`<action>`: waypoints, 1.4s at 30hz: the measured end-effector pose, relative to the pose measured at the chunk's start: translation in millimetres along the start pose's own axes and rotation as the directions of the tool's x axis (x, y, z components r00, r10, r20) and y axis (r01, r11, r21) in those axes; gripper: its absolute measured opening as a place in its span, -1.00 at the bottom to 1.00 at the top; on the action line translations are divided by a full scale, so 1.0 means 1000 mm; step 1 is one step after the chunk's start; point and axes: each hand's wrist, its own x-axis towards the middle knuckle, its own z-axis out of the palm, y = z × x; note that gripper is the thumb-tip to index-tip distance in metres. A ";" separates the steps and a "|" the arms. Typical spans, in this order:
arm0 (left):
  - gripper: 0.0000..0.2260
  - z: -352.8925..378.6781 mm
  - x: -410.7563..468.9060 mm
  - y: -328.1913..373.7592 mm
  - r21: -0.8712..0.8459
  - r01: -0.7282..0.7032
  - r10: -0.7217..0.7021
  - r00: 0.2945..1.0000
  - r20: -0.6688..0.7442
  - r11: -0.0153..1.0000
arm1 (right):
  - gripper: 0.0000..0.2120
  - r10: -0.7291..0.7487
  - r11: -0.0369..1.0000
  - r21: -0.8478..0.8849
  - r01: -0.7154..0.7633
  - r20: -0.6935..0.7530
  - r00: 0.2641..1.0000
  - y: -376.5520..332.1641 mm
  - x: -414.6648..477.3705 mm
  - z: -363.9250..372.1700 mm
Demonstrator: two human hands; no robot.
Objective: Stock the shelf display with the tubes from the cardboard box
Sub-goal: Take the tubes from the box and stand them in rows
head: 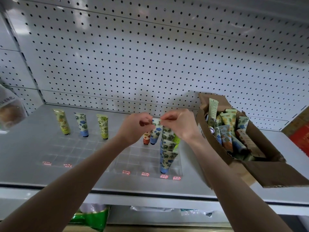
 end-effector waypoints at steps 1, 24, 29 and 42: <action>-0.92 0.000 0.000 0.000 -0.008 0.004 -0.003 1.000 0.005 1.000 | -0.92 0.002 1.000 -0.005 -0.002 0.000 1.000 0.000 0.000 0.000; -0.93 0.010 0.007 -0.011 0.008 0.005 -0.005 1.000 -0.001 1.000 | -0.92 -0.013 0.986 -0.166 0.013 0.000 1.000 0.004 -0.002 0.007; -0.89 0.012 0.008 -0.011 0.061 -0.036 0.034 0.999 0.022 0.997 | -0.90 -0.025 0.978 -0.206 0.025 0.004 1.000 0.004 0.000 0.008; -0.95 0.014 0.009 -0.013 0.087 -0.066 0.066 0.998 0.013 0.994 | -0.91 -0.017 0.997 -0.075 0.015 -0.024 1.000 0.002 -0.002 0.006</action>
